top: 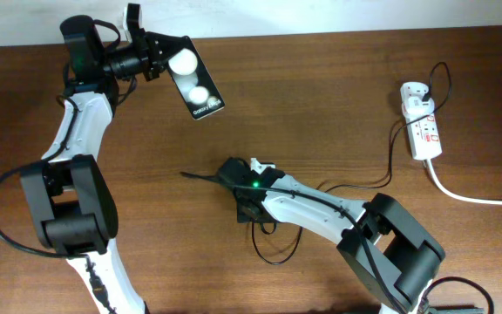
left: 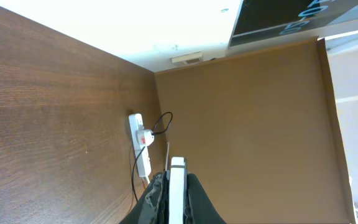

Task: Plug charger to phone and switch on socket
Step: 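Lower the right gripper to the black cable's plug end on the table, then grasp the cable plug with the right gripper and lift it, then bring the plug up to the phone's bottom port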

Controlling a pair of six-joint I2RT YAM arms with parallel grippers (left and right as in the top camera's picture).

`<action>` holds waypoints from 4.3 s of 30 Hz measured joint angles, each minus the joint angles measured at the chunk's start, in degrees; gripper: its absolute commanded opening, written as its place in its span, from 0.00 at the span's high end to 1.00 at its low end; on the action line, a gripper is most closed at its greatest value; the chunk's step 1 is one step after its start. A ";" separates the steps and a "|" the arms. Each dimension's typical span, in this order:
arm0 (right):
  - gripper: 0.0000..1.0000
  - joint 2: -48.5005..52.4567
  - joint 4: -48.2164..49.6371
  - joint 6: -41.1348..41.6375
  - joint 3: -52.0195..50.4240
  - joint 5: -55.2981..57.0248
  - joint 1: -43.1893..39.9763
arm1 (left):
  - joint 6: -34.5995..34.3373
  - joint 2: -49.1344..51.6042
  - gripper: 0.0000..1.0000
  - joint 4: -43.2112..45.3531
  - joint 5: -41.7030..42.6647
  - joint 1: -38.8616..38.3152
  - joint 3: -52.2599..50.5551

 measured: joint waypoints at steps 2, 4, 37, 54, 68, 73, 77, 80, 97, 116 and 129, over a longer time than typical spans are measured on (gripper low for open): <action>0.61 0.04 0.00 0.79 0.00 0.20 0.11 | 0.00 0.00 1.00 0.00 0.00 0.00 0.00; 0.64 0.04 -0.04 0.92 0.00 0.22 1.03 | 0.00 0.00 1.00 0.00 0.00 0.00 0.00; 0.96 -3.82 28.24 -23.02 0.59 -76.65 -26.27 | 0.00 0.00 1.00 -0.02 2.34 1.44 0.00; 0.96 -3.96 67.38 3.50 0.46 -76.41 -26.27 | -29.09 0.11 1.00 28.76 4.94 -1.14 -0.17; 0.96 -3.96 72.76 3.87 0.46 -78.53 -26.27 | -29.07 0.11 1.00 28.79 4.96 -3.41 -0.17; 0.96 -3.96 72.72 4.26 0.46 -78.51 -26.27 | -29.07 0.11 1.00 28.79 4.85 -3.65 -0.17; 0.96 -3.96 72.72 5.05 0.46 -78.09 -26.27 | -29.07 0.11 1.00 28.79 4.59 -3.61 -0.17; 0.96 -3.96 72.72 5.79 0.46 -76.65 -26.25 | -29.09 0.11 1.00 28.79 4.46 -2.75 -0.17; 0.96 -3.96 72.74 6.86 0.46 -74.71 -26.27 | -29.09 0.11 1.00 28.79 3.30 -2.51 -0.17; 0.96 -3.96 72.70 8.15 0.46 -74.05 -25.81 | -29.24 0.11 1.00 29.03 3.69 -2.54 -0.17; 0.96 -3.96 72.17 9.42 0.46 -73.40 -25.77 | -30.10 0.11 1.00 29.05 1.68 -2.05 -0.17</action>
